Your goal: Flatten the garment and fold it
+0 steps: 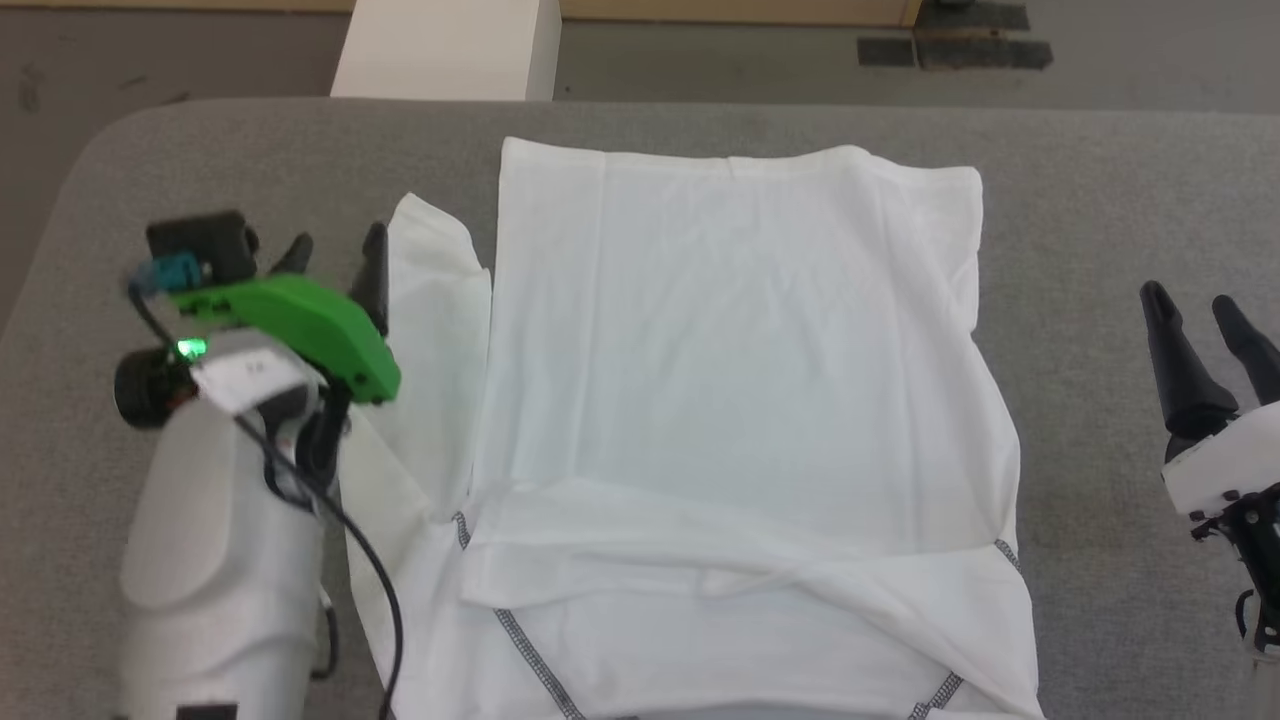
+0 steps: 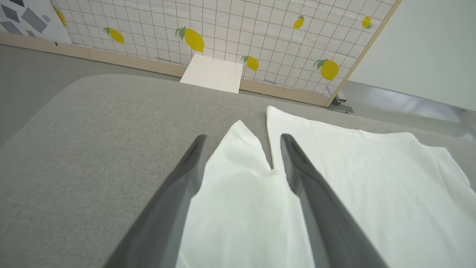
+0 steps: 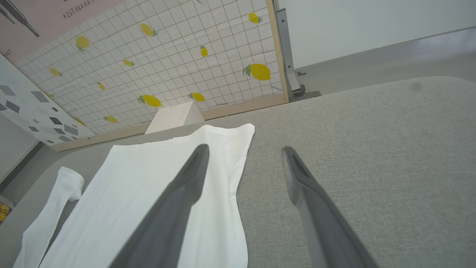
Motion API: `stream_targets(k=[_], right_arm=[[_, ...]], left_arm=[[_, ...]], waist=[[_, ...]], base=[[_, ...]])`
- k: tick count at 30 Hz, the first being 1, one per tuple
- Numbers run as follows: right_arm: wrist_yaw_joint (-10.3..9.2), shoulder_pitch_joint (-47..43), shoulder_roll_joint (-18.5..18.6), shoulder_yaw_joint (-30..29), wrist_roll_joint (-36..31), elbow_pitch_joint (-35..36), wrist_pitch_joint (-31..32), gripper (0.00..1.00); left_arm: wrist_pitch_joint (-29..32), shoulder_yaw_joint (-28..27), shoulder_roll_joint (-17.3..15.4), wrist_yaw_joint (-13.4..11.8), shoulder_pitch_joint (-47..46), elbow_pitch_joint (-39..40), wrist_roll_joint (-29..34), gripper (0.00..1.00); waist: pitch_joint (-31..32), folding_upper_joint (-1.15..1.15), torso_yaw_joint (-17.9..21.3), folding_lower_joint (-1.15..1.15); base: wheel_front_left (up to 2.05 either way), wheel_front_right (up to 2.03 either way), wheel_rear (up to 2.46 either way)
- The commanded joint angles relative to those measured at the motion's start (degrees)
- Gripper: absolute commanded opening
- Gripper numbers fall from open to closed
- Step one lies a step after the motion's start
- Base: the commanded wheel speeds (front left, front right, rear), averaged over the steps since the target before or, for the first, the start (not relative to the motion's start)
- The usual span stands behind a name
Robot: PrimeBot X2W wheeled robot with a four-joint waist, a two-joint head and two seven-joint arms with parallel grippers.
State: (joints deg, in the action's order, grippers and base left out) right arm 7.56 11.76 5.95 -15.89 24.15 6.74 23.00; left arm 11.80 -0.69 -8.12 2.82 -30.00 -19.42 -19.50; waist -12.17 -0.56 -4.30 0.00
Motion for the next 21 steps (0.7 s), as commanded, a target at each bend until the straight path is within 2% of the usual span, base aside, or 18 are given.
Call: stream_targets(k=[1,8,10,11,14,21], right_arm=[[-0.08,0.9,-0.3,-0.2,-0.4,1.2,0.6,1.0],[-0.08,2.9,-0.6,-0.3,-0.6,4.6,2.7,1.0],[-0.08,3.2,-0.7,-0.6,-0.6,5.1,2.9,1.0],[-0.08,3.5,-0.7,-0.8,-0.5,5.7,3.0,1.0],[-0.08,3.9,-0.6,-0.8,-0.5,6.2,3.0,1.0],[-0.08,4.8,-0.3,-1.3,-0.6,7.4,3.4,1.0]], left_arm=[[2.7,0.1,-1.1,-0.6,-4.2,-2.0,-0.3,1.0],[20.2,2.2,-4.5,-2.2,-19.2,-12.7,0.3,1.0],[24.6,3.1,-5.3,-3.1,-21.2,-14.8,1.1,1.0],[29.2,4.3,-6.5,-4.1,-22.6,-16.6,2.5,1.0],[31.6,5.0,-7.7,-5.0,-22.6,-17.5,3.4,1.0],[34.9,6.4,-8.0,-6.4,-20.8,-19.0,4.3,1.0]], waist=[[-6.0,0.55,1.0,0.0],[-13.1,0.55,3.4,0.0],[-14.4,0.55,3.9,0.0],[-15.9,0.55,4.5,0.0],[-17.1,0.55,5.2,0.0],[-18.8,0.55,4.8,0.0]], base=[[0.0,0.0,0.0],[0.0,0.0,0.0],[0.0,0.0,0.0],[0.0,0.0,0.0],[0.0,0.0,0.0],[0.0,0.0,0.0]])
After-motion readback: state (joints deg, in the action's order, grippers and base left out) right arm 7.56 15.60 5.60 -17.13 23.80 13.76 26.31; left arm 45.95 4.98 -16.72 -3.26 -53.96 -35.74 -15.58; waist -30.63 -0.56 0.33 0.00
